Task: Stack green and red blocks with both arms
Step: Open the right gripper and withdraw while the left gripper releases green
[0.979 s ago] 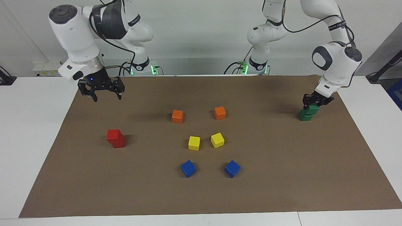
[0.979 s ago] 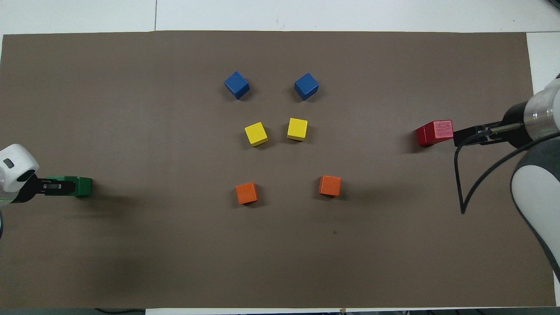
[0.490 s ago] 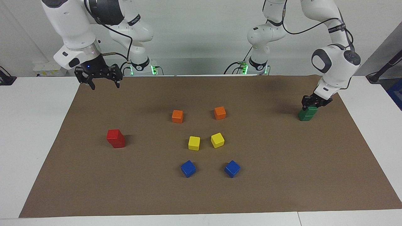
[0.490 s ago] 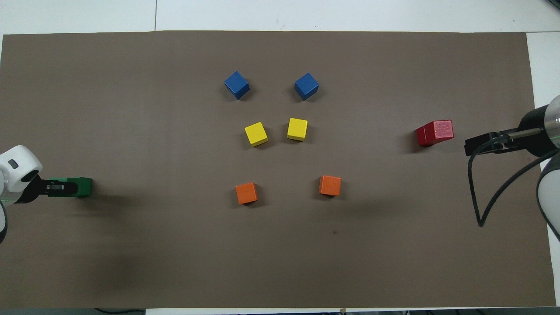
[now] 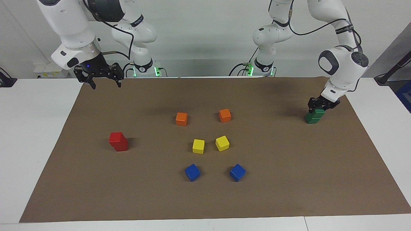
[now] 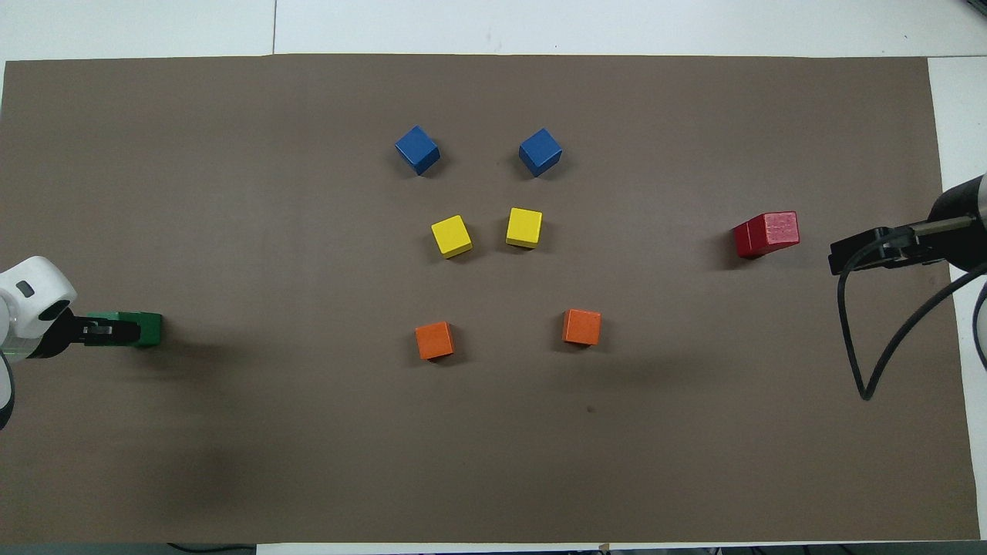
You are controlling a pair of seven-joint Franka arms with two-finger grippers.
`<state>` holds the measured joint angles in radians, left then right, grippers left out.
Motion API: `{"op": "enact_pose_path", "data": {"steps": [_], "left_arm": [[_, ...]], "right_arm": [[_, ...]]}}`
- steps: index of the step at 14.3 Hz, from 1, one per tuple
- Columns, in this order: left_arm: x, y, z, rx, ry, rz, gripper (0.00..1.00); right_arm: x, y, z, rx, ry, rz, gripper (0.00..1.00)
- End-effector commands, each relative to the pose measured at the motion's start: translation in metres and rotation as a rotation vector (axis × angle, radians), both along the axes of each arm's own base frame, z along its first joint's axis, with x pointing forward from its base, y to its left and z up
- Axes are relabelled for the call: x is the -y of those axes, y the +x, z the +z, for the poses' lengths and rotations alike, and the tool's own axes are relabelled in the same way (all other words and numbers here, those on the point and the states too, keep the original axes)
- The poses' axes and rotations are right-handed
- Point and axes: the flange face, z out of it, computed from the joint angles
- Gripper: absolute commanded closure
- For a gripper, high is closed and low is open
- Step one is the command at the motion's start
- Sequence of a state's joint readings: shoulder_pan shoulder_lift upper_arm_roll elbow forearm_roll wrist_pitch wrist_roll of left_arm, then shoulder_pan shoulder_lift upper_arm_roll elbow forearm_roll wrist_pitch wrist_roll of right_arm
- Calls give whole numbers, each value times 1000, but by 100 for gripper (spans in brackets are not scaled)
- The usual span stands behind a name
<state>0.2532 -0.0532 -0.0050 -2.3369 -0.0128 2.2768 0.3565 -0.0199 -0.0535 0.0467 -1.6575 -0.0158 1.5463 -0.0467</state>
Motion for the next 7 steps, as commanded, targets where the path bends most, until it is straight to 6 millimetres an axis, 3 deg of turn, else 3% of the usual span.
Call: {"op": "enact_pose_path", "data": {"steps": [1,4,7], "left_arm": [[0,7,8,-19,4,-20,0],[3,18,40,-47,-3,-28,0],[6,26,89,-52,-3,-36,0]], "right_arm": [[8,5,-1,-20,-1,-43,0],[11,5,0,-17,-2,-49,0],[10,6,0,-11,-4,-52,0]]}}
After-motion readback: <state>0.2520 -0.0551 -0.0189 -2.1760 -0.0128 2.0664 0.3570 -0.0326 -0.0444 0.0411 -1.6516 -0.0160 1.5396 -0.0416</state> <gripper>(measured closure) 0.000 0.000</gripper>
